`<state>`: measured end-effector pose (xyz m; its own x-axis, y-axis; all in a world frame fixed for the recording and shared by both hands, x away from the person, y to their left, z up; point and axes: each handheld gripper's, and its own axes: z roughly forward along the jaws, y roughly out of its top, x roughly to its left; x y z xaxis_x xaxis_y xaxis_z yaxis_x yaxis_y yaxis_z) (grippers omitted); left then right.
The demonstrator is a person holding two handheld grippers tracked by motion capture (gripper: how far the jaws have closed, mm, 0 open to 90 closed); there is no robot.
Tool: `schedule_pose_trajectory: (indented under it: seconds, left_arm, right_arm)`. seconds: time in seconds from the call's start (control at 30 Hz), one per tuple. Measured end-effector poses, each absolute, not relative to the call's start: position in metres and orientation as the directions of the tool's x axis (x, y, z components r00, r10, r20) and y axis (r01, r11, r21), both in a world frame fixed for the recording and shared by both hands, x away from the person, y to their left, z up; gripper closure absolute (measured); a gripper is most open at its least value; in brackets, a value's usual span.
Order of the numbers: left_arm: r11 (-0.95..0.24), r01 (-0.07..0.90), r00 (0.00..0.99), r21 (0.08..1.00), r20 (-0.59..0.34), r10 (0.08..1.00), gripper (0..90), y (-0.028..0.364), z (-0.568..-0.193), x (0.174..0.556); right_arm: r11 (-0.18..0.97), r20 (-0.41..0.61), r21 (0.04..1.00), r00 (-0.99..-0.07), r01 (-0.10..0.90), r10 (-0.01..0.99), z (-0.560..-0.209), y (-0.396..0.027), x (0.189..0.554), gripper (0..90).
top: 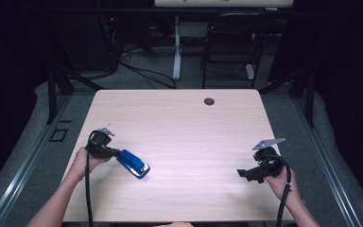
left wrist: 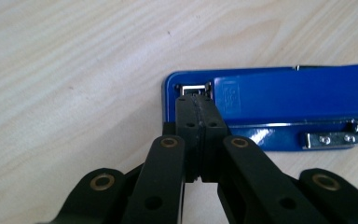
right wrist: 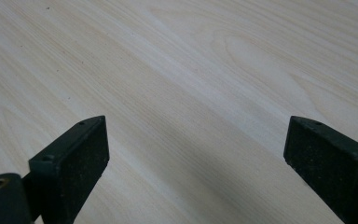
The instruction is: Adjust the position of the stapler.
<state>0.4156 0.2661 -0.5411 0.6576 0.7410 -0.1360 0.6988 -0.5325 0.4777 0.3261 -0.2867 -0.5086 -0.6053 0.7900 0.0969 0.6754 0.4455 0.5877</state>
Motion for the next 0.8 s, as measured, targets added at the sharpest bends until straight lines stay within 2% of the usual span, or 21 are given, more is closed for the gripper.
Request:
schedule_pose_trajectory:
  seconds: [0.23,0.33,0.53,0.8]
  left_arm:
    - [-0.508,0.715,0.649,0.48,-0.185,0.738,90.0,0.269,-0.543,0.417]
    - [-0.524,0.705,0.673,0.477,-0.217,0.707,90.0,0.261,-0.543,0.415]
    - [-0.574,0.673,0.709,0.465,-0.185,0.681,90.0,0.242,-0.541,0.41]
    - [-0.595,0.659,0.734,0.459,-0.222,0.642,90.0,0.225,-0.542,0.405]
  right_arm:
    - [0.453,0.099,0.579,-0.609,0.678,0.787,-0.509,-0.284,0.327,6.1]
    - [0.459,0.088,0.579,-0.611,0.674,0.787,-0.51,-0.283,0.328,6.1]
    - [0.463,0.09,0.574,-0.614,0.676,0.785,-0.51,-0.281,0.327,6.1]
    - [0.467,0.124,0.569,-0.631,0.677,0.766,-0.511,-0.272,0.327,6.5]
